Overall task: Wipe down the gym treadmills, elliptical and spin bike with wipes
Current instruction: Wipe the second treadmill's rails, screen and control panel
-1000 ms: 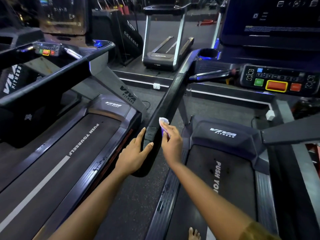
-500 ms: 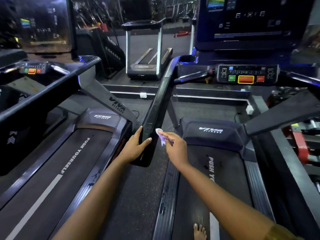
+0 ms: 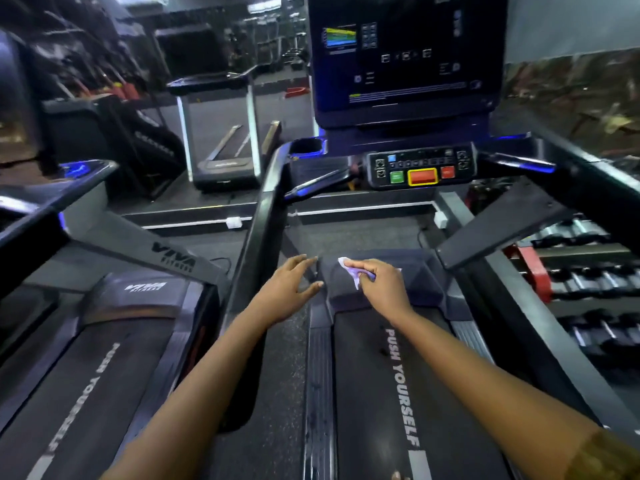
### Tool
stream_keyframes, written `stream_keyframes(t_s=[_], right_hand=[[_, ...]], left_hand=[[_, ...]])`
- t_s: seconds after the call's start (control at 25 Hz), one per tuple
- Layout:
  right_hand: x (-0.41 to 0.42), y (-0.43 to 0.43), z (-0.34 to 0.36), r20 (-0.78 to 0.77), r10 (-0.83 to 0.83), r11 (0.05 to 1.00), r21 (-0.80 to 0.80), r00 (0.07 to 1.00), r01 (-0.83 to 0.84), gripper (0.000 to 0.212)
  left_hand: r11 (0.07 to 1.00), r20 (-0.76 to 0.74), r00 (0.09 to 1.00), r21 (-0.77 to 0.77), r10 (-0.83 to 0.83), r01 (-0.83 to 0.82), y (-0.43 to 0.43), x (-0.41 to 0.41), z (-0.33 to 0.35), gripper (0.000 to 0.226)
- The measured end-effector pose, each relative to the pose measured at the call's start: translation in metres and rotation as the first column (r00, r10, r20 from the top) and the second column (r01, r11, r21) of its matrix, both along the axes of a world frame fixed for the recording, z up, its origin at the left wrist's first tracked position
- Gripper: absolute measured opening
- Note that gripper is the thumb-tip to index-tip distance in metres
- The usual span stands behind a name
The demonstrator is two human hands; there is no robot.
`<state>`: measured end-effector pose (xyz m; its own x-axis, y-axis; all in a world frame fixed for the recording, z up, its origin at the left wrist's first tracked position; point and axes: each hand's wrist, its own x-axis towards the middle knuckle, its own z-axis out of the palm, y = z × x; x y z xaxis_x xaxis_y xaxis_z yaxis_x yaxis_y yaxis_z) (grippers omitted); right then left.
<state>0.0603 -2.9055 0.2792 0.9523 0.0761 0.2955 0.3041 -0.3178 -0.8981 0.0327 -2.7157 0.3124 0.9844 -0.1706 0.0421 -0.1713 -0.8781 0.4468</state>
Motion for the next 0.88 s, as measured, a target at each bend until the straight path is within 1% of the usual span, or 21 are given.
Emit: stream_keyframes(t_s=[0.12,0.28,0.44,0.56,0.64,0.76,0.8,0.88], right_hand=[[0.043,-0.04,0.0,0.018,-0.06,0.997,-0.038,0.998,0.061,0.034],[0.087,-0.114,0.01,0.023,-0.171,0.977,-0.121,0.985,0.173,0.034],[0.109,-0.193,0.018,0.104,-0.333,0.908,-0.233,0.937,0.348,0.031],[0.112,-0.244,0.025,0.144,-0.491,0.817,-0.265,0.859,0.512,0.033],[0.114,-0.273,0.032,0.164,-0.598,0.74,-0.262,0.784,0.619,0.033],[0.13,-0.321,0.039,0.177,-0.753,0.586,-0.26,0.634,0.768,0.033],[0.139,-0.335,0.039,0.177,-0.784,0.54,-0.275,0.594,0.795,0.034],[0.165,-0.362,0.04,0.193,-0.836,0.445,-0.309,0.514,0.841,0.037]], left_hand=[[0.995,-0.054,0.994,0.028,-0.095,0.096,-0.035,0.055,-0.009,0.057],[0.968,-0.068,0.967,0.039,-0.245,0.248,-0.099,0.127,-0.017,0.056],[0.912,0.01,0.912,0.025,-0.41,0.41,-0.169,0.182,-0.016,0.056],[0.827,0.071,0.824,0.037,-0.562,0.561,-0.228,0.218,-0.01,0.056],[0.765,0.112,0.757,0.05,-0.644,0.643,-0.271,0.246,-0.005,0.056],[0.649,0.157,0.633,0.083,-0.758,0.756,-0.336,0.293,0.001,0.06],[0.618,0.169,0.599,0.099,-0.783,0.78,-0.357,0.309,0.003,0.061],[0.532,0.204,0.5,0.152,-0.842,0.833,-0.401,0.345,0.009,0.065]])
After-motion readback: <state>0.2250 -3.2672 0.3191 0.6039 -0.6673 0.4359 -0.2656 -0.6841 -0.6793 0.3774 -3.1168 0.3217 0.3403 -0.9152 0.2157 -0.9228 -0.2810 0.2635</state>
